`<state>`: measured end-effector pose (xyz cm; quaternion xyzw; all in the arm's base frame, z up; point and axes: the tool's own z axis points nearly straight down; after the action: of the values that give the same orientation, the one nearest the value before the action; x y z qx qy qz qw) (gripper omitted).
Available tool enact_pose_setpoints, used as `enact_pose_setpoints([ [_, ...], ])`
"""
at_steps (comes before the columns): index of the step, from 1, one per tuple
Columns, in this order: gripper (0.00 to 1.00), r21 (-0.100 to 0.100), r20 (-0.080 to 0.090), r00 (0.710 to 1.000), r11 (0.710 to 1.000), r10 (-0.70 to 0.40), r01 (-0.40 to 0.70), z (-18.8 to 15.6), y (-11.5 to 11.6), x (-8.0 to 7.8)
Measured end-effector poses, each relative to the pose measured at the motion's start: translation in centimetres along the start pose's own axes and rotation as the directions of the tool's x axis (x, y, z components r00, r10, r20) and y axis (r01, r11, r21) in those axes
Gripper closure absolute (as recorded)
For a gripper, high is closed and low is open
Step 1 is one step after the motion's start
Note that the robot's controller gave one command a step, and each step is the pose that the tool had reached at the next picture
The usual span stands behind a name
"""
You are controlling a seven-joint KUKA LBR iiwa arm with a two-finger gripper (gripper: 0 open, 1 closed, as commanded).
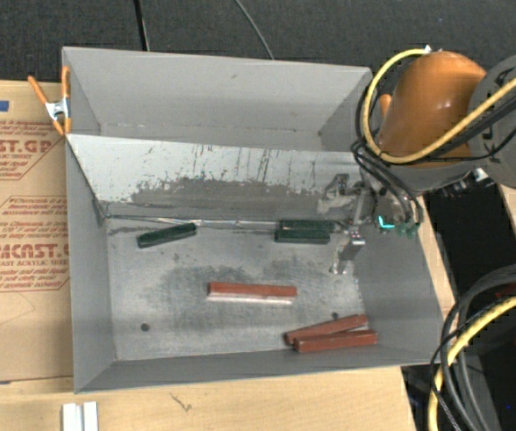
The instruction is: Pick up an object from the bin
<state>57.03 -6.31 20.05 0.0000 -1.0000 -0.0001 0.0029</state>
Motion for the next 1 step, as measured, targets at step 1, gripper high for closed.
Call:
enact_pose_setpoints([
  [1, 0.0, 0.001, 0.008, 1.0, 1.0, -0.001, 0.001, -0.43, 0.01, -0.16],
])
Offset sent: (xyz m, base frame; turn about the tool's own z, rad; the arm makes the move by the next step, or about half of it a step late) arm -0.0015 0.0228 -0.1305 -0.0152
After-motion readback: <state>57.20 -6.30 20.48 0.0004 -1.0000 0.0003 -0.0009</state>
